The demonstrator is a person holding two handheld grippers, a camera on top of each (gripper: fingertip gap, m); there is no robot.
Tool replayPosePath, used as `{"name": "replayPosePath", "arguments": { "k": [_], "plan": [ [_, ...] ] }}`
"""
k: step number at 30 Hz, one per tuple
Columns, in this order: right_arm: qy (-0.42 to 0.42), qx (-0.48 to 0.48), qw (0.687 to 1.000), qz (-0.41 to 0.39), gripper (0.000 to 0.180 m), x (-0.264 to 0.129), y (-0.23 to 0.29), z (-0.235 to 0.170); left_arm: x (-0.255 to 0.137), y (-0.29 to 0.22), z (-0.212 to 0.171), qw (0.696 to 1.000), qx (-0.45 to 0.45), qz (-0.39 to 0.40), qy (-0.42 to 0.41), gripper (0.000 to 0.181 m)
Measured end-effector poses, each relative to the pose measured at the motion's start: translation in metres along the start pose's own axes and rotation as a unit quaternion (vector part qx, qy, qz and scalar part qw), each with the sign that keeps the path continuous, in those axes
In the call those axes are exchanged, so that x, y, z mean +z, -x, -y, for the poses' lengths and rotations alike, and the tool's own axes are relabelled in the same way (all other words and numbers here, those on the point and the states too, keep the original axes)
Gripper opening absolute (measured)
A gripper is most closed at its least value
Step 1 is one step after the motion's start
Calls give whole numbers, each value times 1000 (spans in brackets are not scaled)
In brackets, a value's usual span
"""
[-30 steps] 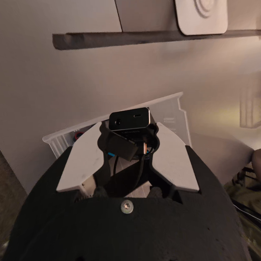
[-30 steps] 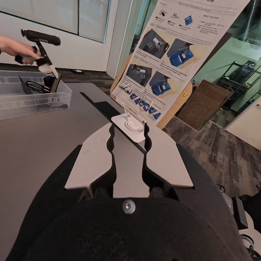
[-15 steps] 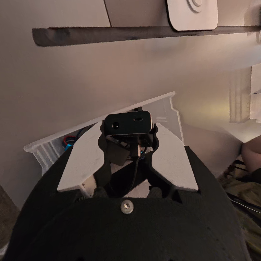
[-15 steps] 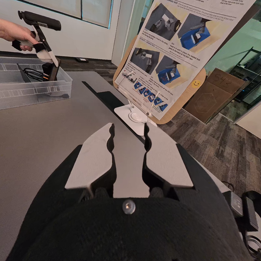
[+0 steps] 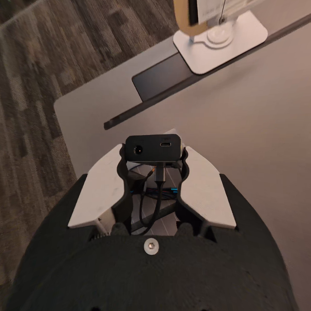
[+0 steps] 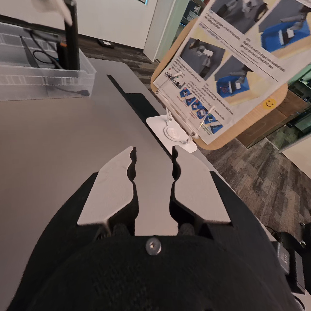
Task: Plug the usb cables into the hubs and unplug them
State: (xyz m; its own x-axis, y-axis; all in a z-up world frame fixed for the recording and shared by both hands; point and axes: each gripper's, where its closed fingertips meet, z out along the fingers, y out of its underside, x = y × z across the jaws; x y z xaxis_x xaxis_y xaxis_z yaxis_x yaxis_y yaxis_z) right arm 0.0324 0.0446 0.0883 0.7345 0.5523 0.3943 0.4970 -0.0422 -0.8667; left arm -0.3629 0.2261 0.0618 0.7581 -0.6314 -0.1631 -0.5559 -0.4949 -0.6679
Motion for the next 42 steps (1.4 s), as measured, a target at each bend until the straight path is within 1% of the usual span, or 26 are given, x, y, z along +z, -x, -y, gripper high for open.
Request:
{"name": "replayPosePath", "arguments": {
  "k": [1, 9, 12, 14, 17, 19, 21, 23, 24, 26, 28, 29, 30, 31, 33, 35, 36, 37, 39, 42],
  "plan": [
    [1, -3, 1000, 0, 41, 1, 2, 0, -9, 0, 8, 1000, 0, 4, -7, 61],
    [0, -11, 1000, 6, 41, 2, 8, 3, -97, -4, 87, 998, 20, 54, -40, 61],
    [-7, -6, 1000, 9, 41, 1, 8, 5, -126, -27, 116, 997, 31, 55, -45, 61],
    [-18, 5, 1000, 18, 41, 2, 12, 9, -134, -56, 131, 997, 43, 42, -45, 61],
    [-53, 45, 996, 48, 42, 11, 28, 20, -123, -115, 143, 997, 60, 7, -48, 61],
    [-77, 73, 991, 86, 54, 21, 48, 29, -104, -159, 144, 996, 67, -25, -52, 61],
    [-108, 107, 983, 107, 61, 33, 66, 37, -81, -203, 141, 994, 73, -60, -59, 61],
    [-125, 136, 976, 113, 73, 46, 80, 38, -56, -244, 139, 990, 76, -95, -70, 61],
    [-117, 142, 978, 94, 75, 55, 81, 32, -45, -262, 139, 988, 75, -112, -73, 61],
    [-83, 121, 989, 32, 79, 74, 71, 12, -28, -295, 138, 984, 72, -145, -78, 61],
    [-32, 89, 995, -20, 76, 88, 57, -16, -18, -325, 141, 978, 65, -178, -81, 61],
    [-16, 84, 996, -33, 71, 93, 51, -26, -15, -338, 142, 976, 63, -194, -80, 61],
    [-17, 85, 996, -23, 52, 93, 50, -30, -13, -347, 144, 974, 63, -201, -81, 61],
    [-33, 93, 995, 4, 35, 90, 52, -29, -12, -351, 148, 974, 67, -196, -88, 61],
    [-53, 125, 990, 35, 33, 85, 46, -28, -19, -360, 156, 966, 76, -216, -118, 59],
    [-93, 174, 971, 133, 31, 74, 54, -17, -30, -362, 158, 954, 70, -256, -138, 54],
    [-101, 203, 957, 180, 31, 69, 58, -13, -35, -359, 158, 947, 58, -277, -151, 58],
    [-113, 230, 942, 217, 31, 64, 61, -8, -39, -353, 156, 941, 45, -293, -164, 71],
    [-141, 266, 903, 308, 31, 52, 74, 4, -38, -341, 138, 928, 27, -327, -178, 72],
    [-172, 284, 859, 389, 31, 36, 89, 21, -16, -327, 97, 904, -5, -383, -187, 68]
  ]
}}
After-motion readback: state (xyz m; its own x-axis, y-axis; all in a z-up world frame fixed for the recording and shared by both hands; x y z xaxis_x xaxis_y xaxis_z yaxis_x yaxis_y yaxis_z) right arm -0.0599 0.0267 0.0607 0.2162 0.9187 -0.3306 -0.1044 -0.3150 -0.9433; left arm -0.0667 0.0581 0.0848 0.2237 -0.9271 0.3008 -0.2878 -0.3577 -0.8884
